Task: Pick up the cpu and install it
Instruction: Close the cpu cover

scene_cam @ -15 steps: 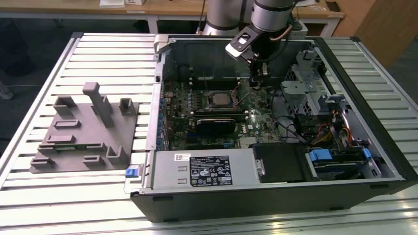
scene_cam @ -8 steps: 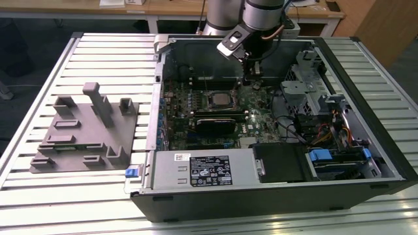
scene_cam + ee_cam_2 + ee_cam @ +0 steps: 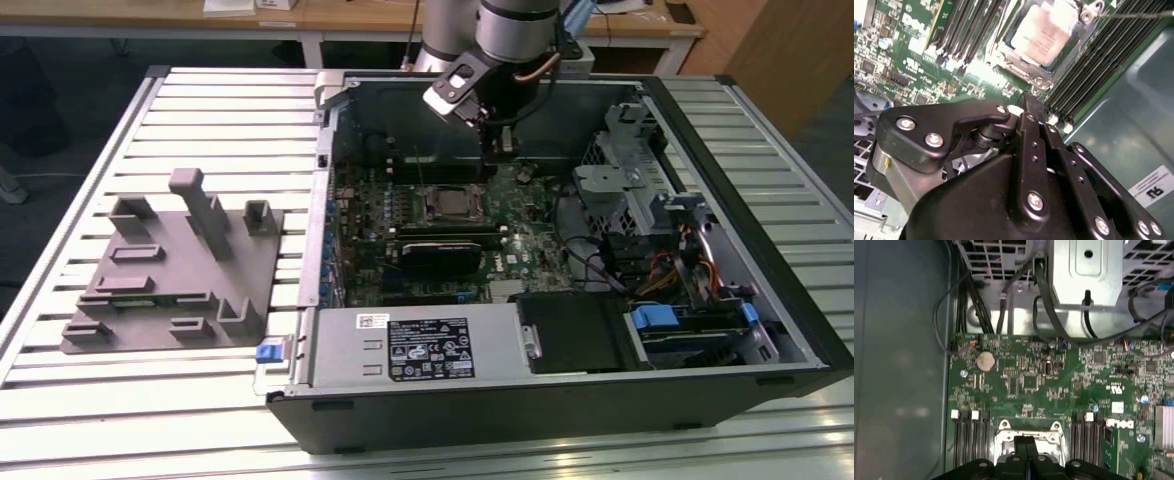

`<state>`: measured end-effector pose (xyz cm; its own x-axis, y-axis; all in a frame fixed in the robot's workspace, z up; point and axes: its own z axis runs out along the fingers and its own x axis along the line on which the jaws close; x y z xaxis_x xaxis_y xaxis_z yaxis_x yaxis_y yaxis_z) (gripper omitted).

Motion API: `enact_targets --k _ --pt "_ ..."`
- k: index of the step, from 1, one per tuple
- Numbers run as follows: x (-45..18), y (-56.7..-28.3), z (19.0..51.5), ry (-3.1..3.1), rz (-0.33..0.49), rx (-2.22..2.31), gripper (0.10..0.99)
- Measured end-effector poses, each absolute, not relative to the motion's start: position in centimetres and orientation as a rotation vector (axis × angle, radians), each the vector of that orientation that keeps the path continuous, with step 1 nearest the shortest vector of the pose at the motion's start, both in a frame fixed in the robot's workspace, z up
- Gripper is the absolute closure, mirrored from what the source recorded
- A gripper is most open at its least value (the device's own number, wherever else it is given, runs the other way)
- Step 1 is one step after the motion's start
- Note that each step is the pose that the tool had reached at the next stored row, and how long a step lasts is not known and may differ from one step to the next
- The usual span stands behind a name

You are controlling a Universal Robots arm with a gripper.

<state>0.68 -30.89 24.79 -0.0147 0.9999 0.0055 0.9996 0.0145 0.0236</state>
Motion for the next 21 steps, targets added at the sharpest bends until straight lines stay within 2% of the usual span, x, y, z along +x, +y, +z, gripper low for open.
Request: enact_targets --k 21 --pt "-4.1 -30.9 23.4 2.229 0.033 2.196 0.98"
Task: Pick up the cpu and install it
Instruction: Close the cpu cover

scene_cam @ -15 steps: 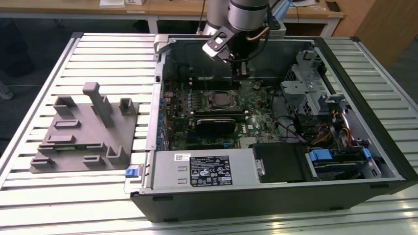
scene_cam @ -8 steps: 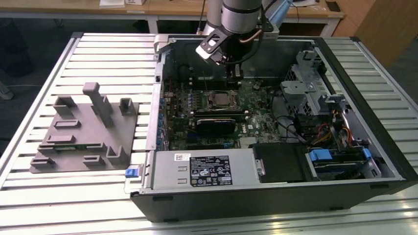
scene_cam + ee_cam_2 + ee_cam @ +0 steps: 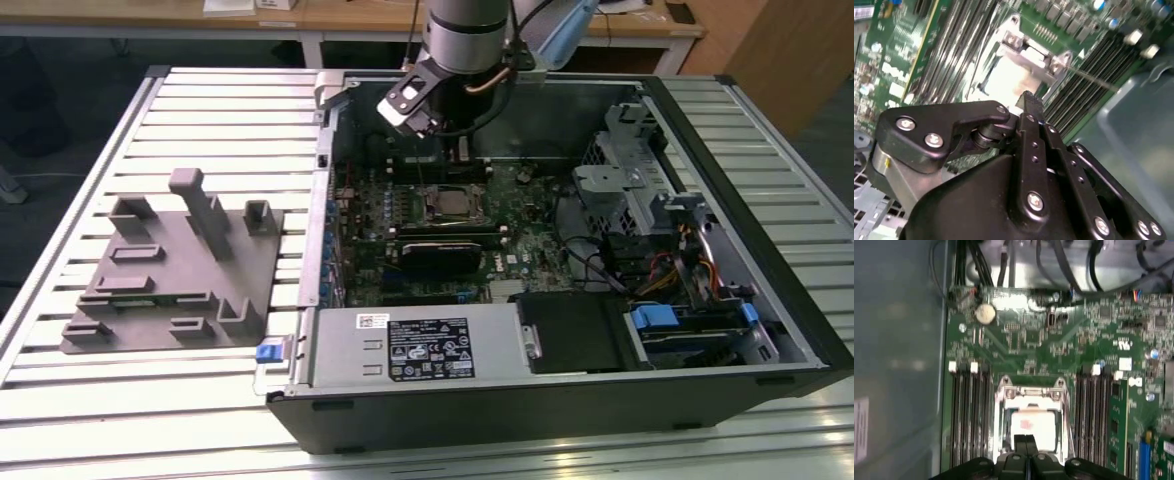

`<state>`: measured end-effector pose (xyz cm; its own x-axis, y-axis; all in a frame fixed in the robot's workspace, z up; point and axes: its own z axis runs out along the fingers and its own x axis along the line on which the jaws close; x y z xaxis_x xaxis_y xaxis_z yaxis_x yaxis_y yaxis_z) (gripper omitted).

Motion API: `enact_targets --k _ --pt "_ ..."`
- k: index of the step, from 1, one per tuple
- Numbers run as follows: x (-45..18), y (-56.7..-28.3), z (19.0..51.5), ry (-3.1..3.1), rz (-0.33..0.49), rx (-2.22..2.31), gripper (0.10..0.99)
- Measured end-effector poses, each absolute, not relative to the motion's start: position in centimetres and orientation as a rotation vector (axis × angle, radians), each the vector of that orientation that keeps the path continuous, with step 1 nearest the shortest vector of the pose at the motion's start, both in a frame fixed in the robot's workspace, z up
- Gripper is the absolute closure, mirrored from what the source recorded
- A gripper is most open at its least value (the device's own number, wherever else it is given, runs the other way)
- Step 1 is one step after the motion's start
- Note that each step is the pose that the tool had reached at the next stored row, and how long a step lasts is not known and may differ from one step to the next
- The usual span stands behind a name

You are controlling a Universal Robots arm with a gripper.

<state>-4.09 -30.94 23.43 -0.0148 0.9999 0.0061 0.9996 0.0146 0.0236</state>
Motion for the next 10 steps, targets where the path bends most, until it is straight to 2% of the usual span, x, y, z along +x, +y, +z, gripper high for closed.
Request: enact_targets --k 10 --pt "-5.3 -31.7 22.4 2.244 0.033 2.182 0.98"
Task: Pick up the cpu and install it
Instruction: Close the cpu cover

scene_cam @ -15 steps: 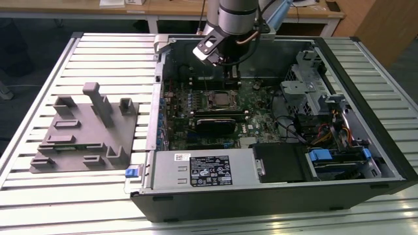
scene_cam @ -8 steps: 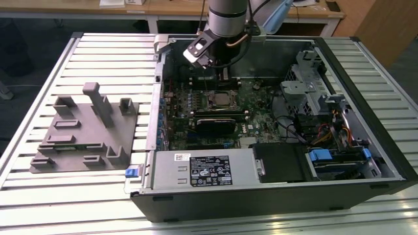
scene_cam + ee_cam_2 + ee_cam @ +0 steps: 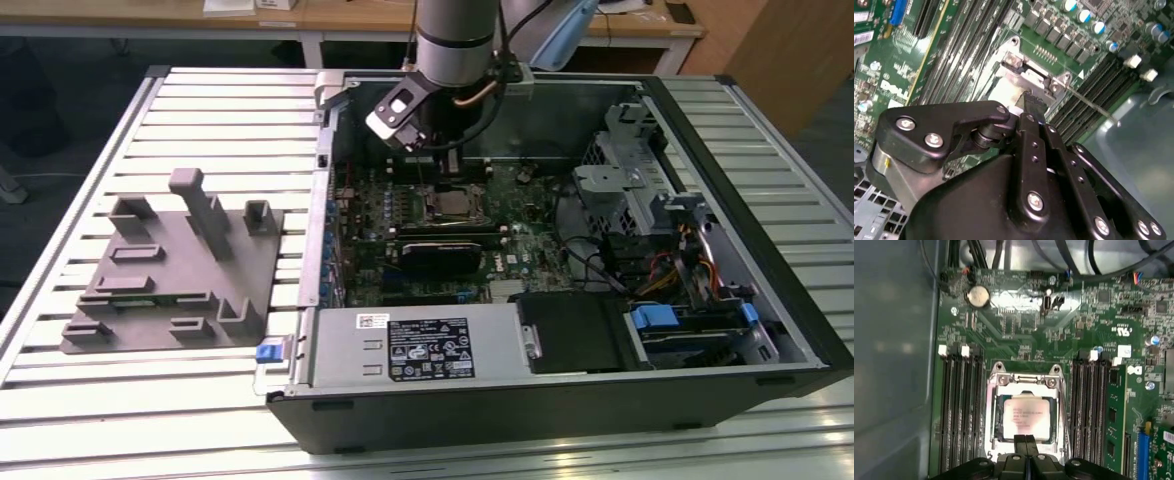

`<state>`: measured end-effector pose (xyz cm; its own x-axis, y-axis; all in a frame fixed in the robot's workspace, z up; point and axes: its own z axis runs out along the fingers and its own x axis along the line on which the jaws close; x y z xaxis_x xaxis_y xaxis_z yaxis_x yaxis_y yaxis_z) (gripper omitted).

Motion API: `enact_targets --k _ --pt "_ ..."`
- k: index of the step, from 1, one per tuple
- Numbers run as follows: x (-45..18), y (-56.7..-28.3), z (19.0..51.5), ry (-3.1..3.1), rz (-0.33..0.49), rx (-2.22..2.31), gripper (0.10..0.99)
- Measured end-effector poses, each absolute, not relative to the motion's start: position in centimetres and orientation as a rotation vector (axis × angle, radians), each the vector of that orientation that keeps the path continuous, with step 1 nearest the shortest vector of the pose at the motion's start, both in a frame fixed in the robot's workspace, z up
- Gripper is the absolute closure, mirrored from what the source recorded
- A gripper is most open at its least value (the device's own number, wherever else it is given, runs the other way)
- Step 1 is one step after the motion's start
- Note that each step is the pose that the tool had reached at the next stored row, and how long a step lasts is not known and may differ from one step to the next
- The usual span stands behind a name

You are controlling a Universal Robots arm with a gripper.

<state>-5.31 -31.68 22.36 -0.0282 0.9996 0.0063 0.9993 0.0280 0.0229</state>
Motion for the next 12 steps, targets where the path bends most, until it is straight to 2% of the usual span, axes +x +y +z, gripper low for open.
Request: enact_targets --k 12 --pt "-5.8 -31.7 20.8 2.245 0.032 2.181 0.98"
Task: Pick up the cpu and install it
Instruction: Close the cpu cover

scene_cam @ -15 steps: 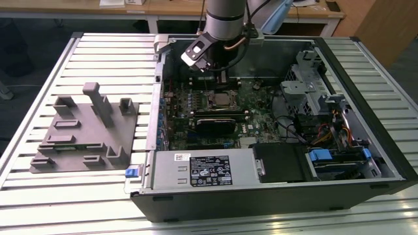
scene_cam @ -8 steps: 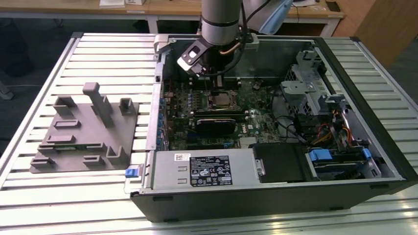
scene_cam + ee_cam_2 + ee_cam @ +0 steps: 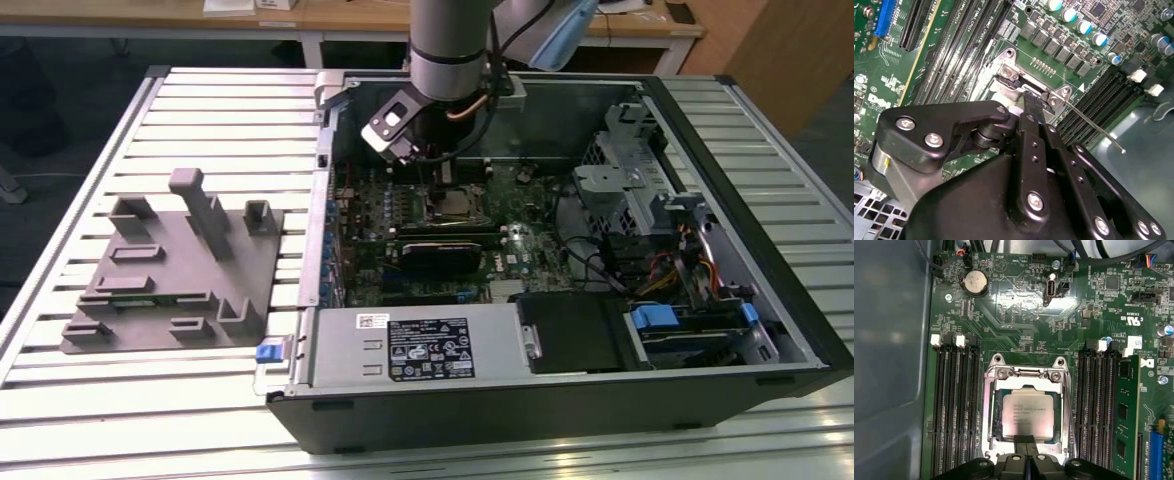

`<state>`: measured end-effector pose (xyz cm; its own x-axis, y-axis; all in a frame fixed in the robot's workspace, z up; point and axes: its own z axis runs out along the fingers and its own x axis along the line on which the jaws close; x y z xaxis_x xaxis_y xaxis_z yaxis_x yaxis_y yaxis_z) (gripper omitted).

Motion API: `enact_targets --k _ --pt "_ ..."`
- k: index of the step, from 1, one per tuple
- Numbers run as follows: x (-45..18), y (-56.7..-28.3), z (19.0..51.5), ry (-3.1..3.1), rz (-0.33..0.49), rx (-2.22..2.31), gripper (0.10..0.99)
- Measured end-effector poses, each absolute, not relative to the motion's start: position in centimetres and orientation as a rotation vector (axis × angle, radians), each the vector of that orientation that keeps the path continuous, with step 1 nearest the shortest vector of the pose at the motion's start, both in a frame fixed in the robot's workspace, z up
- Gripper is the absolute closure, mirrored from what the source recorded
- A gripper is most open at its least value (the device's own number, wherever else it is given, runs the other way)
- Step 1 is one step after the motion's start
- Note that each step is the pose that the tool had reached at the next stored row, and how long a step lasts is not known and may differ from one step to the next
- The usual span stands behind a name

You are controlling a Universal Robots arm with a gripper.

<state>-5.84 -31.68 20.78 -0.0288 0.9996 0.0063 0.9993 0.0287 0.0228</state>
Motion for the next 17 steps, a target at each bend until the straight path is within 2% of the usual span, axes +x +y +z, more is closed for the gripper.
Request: enact_targets --k 17 --pt "-5.72 -31.69 19.98 2.245 0.032 2.181 0.98"
